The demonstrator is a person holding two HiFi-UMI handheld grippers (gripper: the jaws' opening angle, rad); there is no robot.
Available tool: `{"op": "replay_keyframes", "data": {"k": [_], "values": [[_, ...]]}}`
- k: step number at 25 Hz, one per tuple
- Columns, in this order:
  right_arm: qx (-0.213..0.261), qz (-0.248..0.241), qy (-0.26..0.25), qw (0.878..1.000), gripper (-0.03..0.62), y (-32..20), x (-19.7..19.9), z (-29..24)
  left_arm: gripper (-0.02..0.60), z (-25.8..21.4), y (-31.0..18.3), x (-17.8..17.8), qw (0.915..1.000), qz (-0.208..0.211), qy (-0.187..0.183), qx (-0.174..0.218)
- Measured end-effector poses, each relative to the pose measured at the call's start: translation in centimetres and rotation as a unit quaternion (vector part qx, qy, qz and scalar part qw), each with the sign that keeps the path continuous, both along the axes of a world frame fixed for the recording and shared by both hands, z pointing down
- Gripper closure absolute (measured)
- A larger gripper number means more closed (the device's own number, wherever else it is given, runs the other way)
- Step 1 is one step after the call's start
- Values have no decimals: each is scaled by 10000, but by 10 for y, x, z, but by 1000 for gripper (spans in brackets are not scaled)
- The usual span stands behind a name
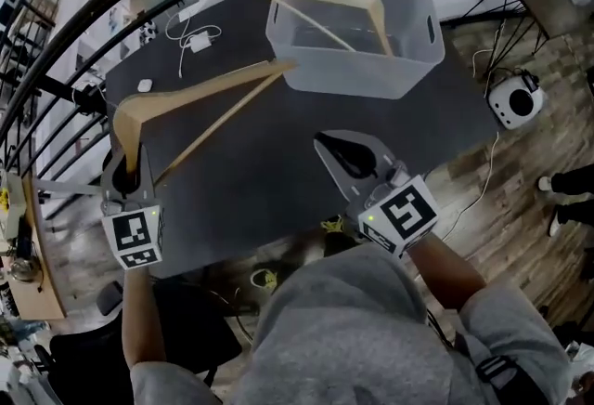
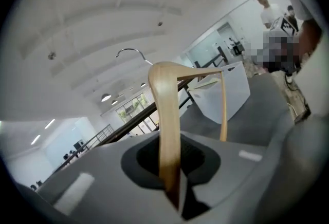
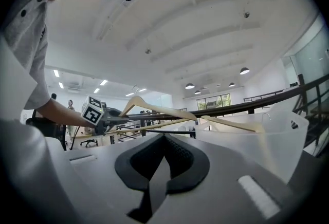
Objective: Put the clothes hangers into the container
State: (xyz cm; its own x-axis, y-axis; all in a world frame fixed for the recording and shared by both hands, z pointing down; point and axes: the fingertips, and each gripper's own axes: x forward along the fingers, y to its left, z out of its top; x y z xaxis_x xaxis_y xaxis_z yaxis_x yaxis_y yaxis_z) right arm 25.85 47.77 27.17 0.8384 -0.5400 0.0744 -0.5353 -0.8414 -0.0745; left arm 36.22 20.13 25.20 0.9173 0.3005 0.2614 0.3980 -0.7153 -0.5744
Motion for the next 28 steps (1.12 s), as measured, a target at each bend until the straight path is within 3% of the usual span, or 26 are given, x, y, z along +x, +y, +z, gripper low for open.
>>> {"op": "replay_keyframes", "data": {"k": [5,13,18,25,27,28], "values": [[273,421,47,9987,597,71,4,3,540,-34,122,61,9921,954,376,728],[566,1328,-51,9895,595,167,-8,14,540,-47,274,140,9592,1918,585,1991],[619,1833,-92,9811,595,207,-20,17,540,-26,355,158,9194,2629,536,2877],[547,2557,-154,9651,597,255,-51,22,540,50,443,147,8476,3518,349,3958],[533,2728,-176,9604,596,265,-61,25,540,68,453,145,8372,3601,277,4107],[525,2804,-195,9582,597,269,-66,26,540,74,456,146,8374,3586,232,4119]]}}
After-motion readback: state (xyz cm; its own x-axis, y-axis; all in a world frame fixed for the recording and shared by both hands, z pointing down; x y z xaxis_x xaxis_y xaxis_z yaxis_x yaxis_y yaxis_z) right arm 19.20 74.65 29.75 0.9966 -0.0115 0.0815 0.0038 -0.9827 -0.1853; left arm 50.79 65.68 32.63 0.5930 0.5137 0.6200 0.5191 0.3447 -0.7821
